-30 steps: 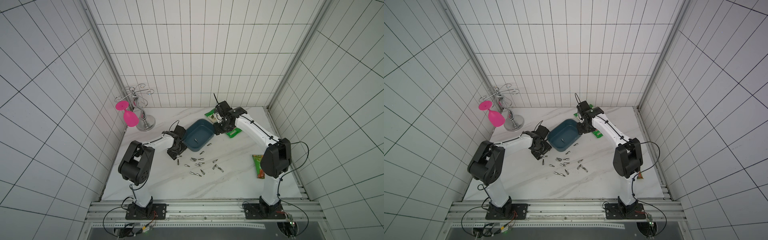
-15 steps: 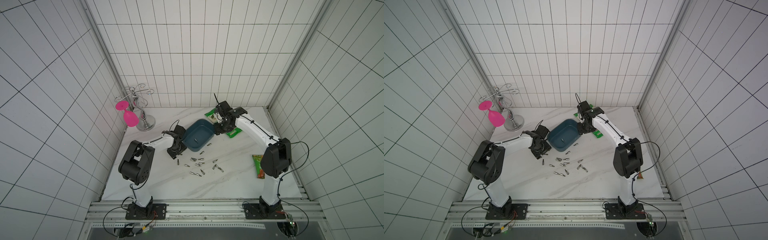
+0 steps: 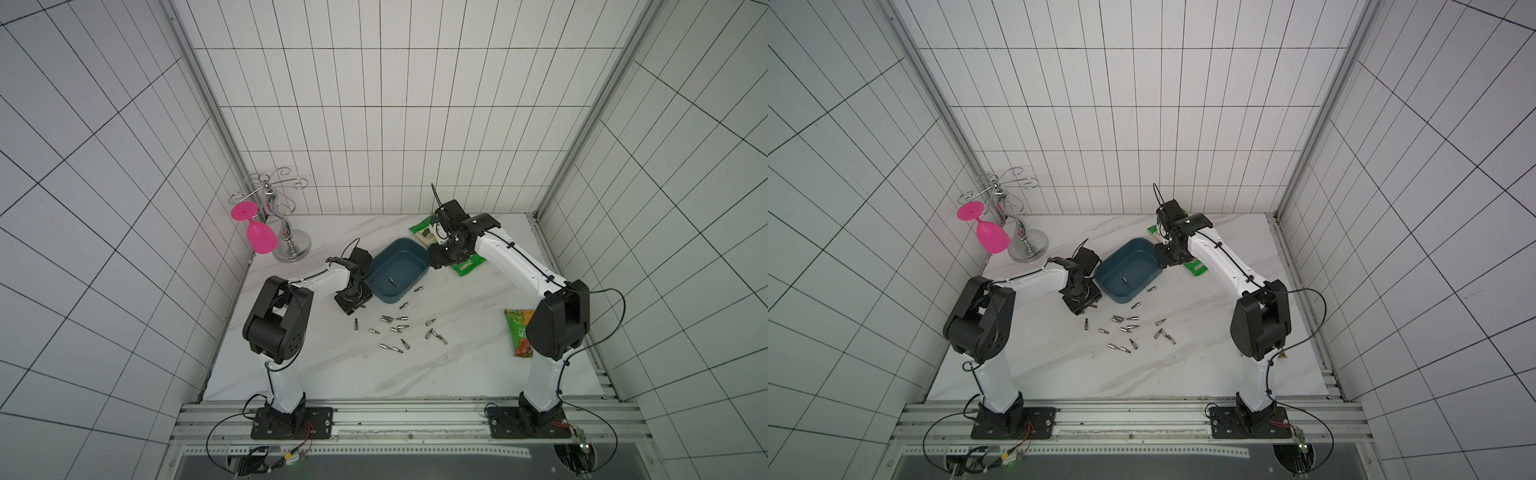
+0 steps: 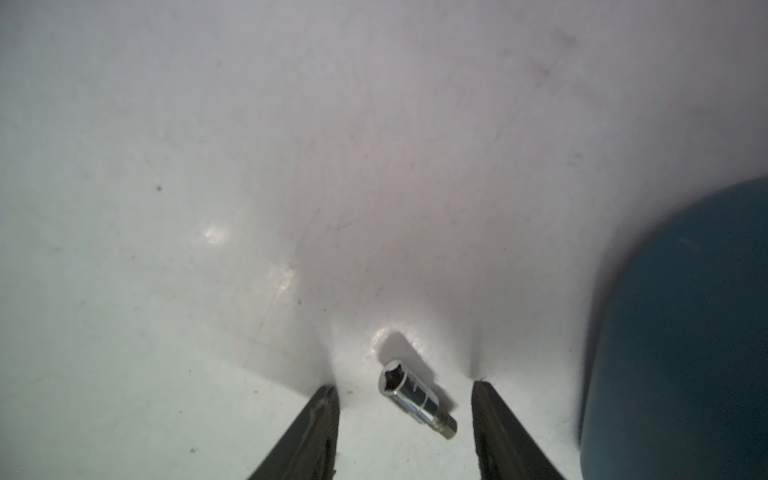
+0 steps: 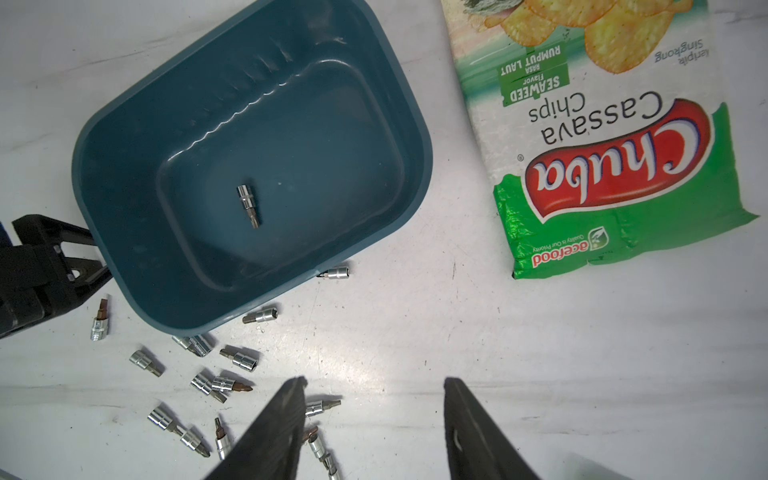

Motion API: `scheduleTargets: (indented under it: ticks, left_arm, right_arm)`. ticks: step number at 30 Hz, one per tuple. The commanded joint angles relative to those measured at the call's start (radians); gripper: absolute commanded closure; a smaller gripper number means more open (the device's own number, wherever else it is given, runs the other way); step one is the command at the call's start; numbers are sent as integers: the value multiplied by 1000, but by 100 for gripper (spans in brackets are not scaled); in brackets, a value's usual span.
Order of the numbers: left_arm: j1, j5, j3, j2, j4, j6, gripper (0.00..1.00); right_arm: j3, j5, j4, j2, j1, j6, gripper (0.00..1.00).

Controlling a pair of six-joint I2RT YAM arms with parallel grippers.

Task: Put the bit on the desktop into the storage box
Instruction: Pick up the screwdriver bit from the center of the board.

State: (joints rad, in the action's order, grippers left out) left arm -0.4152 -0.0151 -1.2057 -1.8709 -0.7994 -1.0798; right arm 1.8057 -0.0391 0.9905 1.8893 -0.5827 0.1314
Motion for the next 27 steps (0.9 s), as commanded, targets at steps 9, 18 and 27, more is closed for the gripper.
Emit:
scheduleTargets:
  ticks: [9,18,27]
  left_arm:
    - [11,9,-9,-121,-5,55,55]
    - [3,-4,-1,-132,10,61,67]
    - [3,-17,-8,-139,18,75,80]
  right_arm:
    - [-22,-21,2,-34,30,2,44]
    - [-45,-23,-6,-36,34,1,45]
    - [-107,-38,-15,-66,34,17,45]
